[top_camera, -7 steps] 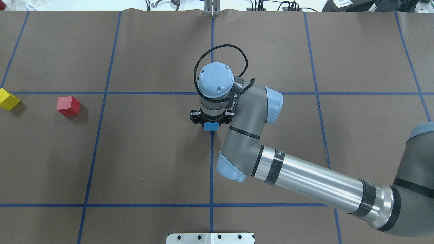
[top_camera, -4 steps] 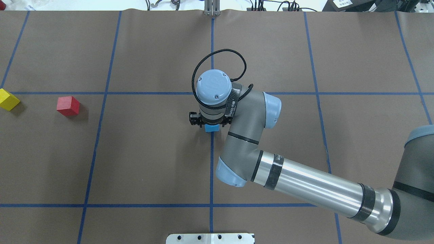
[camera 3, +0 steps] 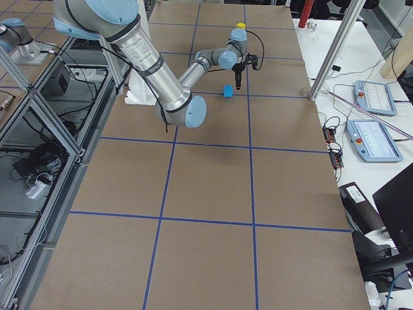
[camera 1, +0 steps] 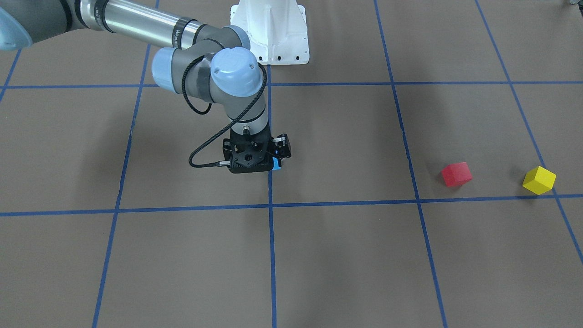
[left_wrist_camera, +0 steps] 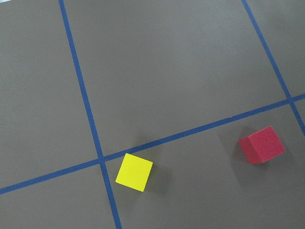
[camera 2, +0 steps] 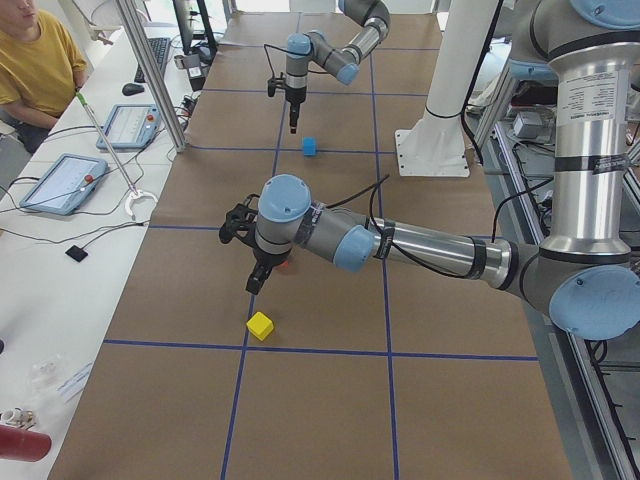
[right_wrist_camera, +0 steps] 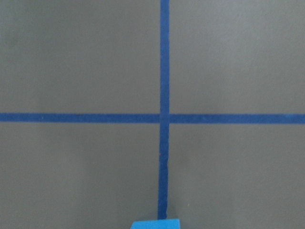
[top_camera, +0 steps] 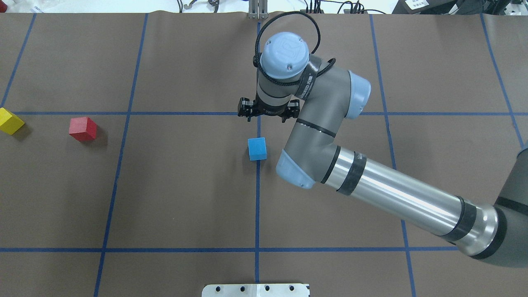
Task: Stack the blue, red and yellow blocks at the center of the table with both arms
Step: 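Open the right gripper, release the blue cube, and withdraw the arm, then lower the left gripper onto the red cube and close it, then carry the red cube with the left gripper above the blue cube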
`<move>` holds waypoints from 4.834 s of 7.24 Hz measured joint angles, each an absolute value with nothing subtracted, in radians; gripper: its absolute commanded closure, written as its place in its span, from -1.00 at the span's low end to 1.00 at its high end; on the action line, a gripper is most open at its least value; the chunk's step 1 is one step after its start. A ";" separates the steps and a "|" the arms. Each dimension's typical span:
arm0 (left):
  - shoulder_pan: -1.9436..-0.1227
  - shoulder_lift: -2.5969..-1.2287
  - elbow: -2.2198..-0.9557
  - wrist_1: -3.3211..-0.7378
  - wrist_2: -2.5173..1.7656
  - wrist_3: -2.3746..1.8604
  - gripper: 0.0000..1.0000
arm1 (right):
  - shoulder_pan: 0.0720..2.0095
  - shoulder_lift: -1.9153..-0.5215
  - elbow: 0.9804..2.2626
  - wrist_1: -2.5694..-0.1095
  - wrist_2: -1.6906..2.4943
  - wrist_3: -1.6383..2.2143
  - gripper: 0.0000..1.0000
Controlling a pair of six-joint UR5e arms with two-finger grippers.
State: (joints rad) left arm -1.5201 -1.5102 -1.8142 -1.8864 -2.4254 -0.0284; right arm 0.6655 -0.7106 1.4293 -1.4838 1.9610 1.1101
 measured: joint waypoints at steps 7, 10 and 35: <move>-1.071 -1.587 -1.784 -2.024 -2.155 -0.791 -1.00 | 1.292 -1.167 1.590 -1.572 2.301 0.089 -0.98; -0.957 -1.697 -1.651 -2.030 -2.097 -0.861 -1.00 | 1.451 -1.329 1.587 -1.572 2.354 -0.233 -0.98; -0.539 -2.531 -1.412 -1.485 -1.928 -0.930 0.74 | 1.571 -1.488 1.584 -1.572 2.344 -0.278 -0.98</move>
